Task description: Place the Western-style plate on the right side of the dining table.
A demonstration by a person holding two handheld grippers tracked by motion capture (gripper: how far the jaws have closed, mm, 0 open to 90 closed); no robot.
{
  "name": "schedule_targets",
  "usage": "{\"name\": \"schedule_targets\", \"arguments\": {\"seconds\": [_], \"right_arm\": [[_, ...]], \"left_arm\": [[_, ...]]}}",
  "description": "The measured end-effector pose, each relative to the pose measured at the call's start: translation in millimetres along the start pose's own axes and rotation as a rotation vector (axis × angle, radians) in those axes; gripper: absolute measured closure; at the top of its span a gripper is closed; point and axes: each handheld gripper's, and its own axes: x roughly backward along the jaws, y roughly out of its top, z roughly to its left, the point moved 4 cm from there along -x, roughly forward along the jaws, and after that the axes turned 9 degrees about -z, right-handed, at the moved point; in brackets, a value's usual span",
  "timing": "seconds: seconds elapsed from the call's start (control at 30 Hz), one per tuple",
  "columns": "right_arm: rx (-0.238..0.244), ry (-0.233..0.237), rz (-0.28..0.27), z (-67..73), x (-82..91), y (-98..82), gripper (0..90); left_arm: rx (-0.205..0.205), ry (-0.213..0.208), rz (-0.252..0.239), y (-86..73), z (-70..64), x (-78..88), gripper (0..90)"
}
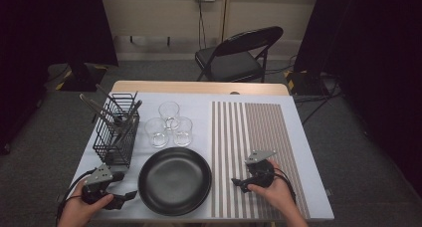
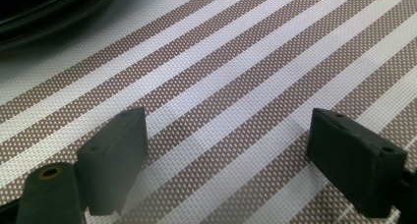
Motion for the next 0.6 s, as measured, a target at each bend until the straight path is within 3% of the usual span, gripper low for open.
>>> {"name": "schedule_targets", "arguments": {"seconds": [0.13, 0.2, 0.23, 0.33, 0.6], "right_arm": [[-0.032, 0.018, -0.009, 0.1, 0.7, 6.6, 15.3], [-0.035, 0.016, -0.013, 0.1, 1.2, 8.0, 15.3], [-0.037, 0.027, -0.021, 1.8, 1.9, 11.5, 15.3], [-0.035, 0.035, -0.026, 3.4, 0.2, 14.8, 15.5], [-0.043, 0.066, -0.045, 5.9, -4.6, 27.5, 15.5]], "left_arm": [[-0.015, -0.008, 0.0, 4.4, -6.3, 2.3, 17.5], [0.009, -0.012, -0.002, 3.9, -7.2, 2.7, 17.7], [0.044, -0.028, -0.015, 3.9, -6.8, 6.3, 17.1], [0.011, -0.021, -0.036, 8.2, -7.0, 12.3, 16.0], [0.017, -0.023, -0.088, 16.1, -11.4, 17.5, 16.3]]}}
